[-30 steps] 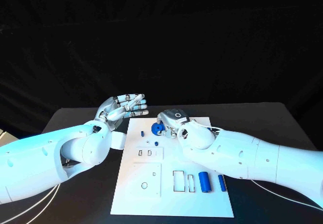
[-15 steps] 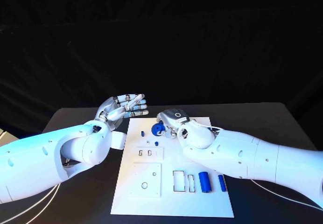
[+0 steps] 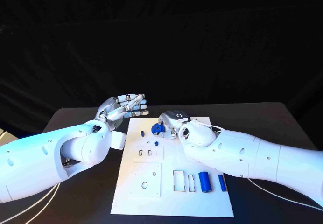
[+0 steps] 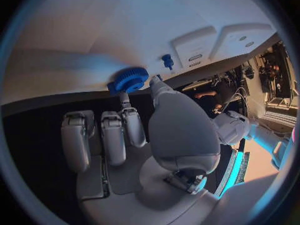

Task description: Assemble the parts on the task board

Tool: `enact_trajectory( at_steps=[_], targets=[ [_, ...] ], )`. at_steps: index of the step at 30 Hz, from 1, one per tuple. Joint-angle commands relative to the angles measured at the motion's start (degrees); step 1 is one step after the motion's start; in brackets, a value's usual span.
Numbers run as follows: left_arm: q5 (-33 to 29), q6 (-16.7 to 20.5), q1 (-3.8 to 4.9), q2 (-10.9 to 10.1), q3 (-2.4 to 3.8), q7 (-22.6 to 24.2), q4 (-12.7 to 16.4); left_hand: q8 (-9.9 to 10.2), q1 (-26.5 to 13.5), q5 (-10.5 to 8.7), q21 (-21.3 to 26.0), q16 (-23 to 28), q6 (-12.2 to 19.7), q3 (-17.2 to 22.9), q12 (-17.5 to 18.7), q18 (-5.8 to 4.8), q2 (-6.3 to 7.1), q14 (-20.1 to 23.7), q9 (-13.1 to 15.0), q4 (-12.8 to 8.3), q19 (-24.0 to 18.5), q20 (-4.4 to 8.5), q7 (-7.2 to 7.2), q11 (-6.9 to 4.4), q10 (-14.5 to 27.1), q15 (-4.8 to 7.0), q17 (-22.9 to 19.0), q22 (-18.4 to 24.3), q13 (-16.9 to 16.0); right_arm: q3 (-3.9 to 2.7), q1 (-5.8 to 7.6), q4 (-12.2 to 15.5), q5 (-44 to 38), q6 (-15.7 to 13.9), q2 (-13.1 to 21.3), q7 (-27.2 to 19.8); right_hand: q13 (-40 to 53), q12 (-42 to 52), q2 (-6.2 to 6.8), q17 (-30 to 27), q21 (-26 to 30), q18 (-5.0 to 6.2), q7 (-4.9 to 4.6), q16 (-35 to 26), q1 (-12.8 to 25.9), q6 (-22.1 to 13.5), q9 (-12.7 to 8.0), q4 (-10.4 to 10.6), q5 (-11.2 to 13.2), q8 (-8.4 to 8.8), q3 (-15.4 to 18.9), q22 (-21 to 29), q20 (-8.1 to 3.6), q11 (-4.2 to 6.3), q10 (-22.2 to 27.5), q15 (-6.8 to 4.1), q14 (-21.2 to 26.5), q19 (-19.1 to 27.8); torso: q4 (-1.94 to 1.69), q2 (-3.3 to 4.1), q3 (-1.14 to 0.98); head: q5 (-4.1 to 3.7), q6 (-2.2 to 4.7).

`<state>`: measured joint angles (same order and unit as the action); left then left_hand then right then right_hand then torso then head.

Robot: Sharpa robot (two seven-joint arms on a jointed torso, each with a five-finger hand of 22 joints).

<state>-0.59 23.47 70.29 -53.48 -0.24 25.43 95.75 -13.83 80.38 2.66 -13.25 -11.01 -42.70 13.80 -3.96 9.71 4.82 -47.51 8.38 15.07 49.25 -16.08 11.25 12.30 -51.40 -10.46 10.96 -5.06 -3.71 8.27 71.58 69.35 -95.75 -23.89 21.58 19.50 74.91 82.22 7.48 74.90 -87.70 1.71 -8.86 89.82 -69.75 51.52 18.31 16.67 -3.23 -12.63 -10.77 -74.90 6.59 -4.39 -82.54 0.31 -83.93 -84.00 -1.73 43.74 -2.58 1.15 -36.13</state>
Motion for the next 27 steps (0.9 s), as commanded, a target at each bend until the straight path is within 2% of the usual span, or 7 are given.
enact_trajectory(
  at_steps=[1,8,18,21,23,27],
  targets=[
    [-0.1,-1.8,0.07,0.0,0.03,-0.1,0.0,0.2,0.4,0.25,0.1,0.3,0.5,0.3,0.4,0.69,-0.49,0.3,-0.1,-0.1,0.3,0.09,3.47,0.16,0.2,-0.02,0.1,0.1,0.1,0.07,-0.09,-0.4,4.5,3.3,-0.1,-1.2,6.9,0.4,-0.95,15.1,-0.2,-1.08,0.08,0.2,0.8,0.6,0.1,0.0,-0.2,-0.30,-0.6,-13.2,-0.17,0.17,-0.6,-0.04,-6.1,-4.5,-0.06,0.01,-0.04,-0.01,-0.04],
    [0.1,-2.2,0.07,0.0,0.03,-0.3,-0.1,0.4,1.0,0.24,0.2,0.4,0.7,0.7,0.3,0.67,-0.34,0.4,-0.2,-0.7,0.3,0.06,3.48,0.20,0.4,-0.07,0.2,0.2,0.1,0.08,-0.13,-0.8,6.1,3.0,-0.1,-0.4,7.3,0.7,-1.02,15.1,-0.3,-1.12,-0.02,0.2,0.8,0.4,0.0,-0.2,-0.2,-0.11,-0.8,-13.3,-0.20,0.14,-0.9,-0.05,-6.1,-4.6,-0.02,0.06,-0.02,-0.09,-0.05],
    [0.4,-2.2,0.08,-0.4,0.03,-0.4,0.0,0.6,1.6,0.23,0.2,0.6,0.8,1.1,0.3,0.67,0.13,0.4,-0.2,-1.6,0.3,0.05,3.50,0.22,0.5,-0.10,0.3,0.3,0.1,0.08,-0.30,1.2,5.8,2.5,1.6,0.0,7.7,1.1,-1.08,15.1,-0.5,-1.18,-0.01,0.2,0.6,0.5,0.0,-0.3,-0.3,-0.12,-1.0,-13.5,-0.21,0.14,-1.3,-0.04,-6.1,-4.7,0.06,0.03,0.00,0.11,-0.21],
    [0.4,-2.2,0.07,-0.4,0.03,-0.4,0.0,0.6,1.6,0.23,0.2,0.6,0.7,1.1,0.3,0.67,0.15,0.4,-0.2,-1.6,0.3,0.05,3.50,0.22,0.5,-0.10,0.3,0.3,0.1,0.08,-0.34,2.6,5.6,0.8,2.8,0.0,7.7,1.1,-1.09,15.1,-0.5,-1.18,0.00,0.2,0.5,0.6,0.0,-0.4,-0.3,-0.13,-1.1,-13.5,-0.21,0.15,-1.3,-0.05,-6.1,-4.7,0.07,0.03,-0.03,0.10,-0.20],
    [0.4,-2.2,0.07,-0.5,0.03,-0.4,0.0,0.6,1.6,0.23,0.2,0.6,0.7,1.1,0.3,0.67,0.15,0.4,-0.2,-1.6,0.3,0.05,3.50,0.22,0.5,-0.10,0.3,0.3,0.1,0.00,-0.35,4.6,5.4,-1.3,4.6,-0.2,7.7,1.1,-1.08,15.1,-0.5,-1.18,0.01,0.2,0.3,0.6,0.0,-0.5,-0.3,-0.13,-1.2,-13.5,-0.22,0.16,-1.3,-0.05,-6.1,-4.7,0.02,-0.01,-0.02,0.06,-0.13],
    [0.4,-2.2,0.06,-0.6,0.03,-0.3,-0.1,0.6,1.6,0.23,0.2,0.6,0.7,1.1,0.3,0.67,0.14,0.4,-0.2,-1.6,0.3,0.05,3.50,0.22,0.5,-0.09,0.3,0.3,0.1,-0.42,-0.17,8.6,6.5,-5.5,8.8,-1.4,7.4,0.8,-1.05,15.1,-0.3,-1.11,0.04,0.2,-0.1,0.7,0.0,-0.7,-0.3,-0.15,-1.5,-13.3,-0.24,0.18,-1.0,-0.07,-6.1,-4.6,0.32,-0.17,0.04,0.32,-0.04]
  ],
)
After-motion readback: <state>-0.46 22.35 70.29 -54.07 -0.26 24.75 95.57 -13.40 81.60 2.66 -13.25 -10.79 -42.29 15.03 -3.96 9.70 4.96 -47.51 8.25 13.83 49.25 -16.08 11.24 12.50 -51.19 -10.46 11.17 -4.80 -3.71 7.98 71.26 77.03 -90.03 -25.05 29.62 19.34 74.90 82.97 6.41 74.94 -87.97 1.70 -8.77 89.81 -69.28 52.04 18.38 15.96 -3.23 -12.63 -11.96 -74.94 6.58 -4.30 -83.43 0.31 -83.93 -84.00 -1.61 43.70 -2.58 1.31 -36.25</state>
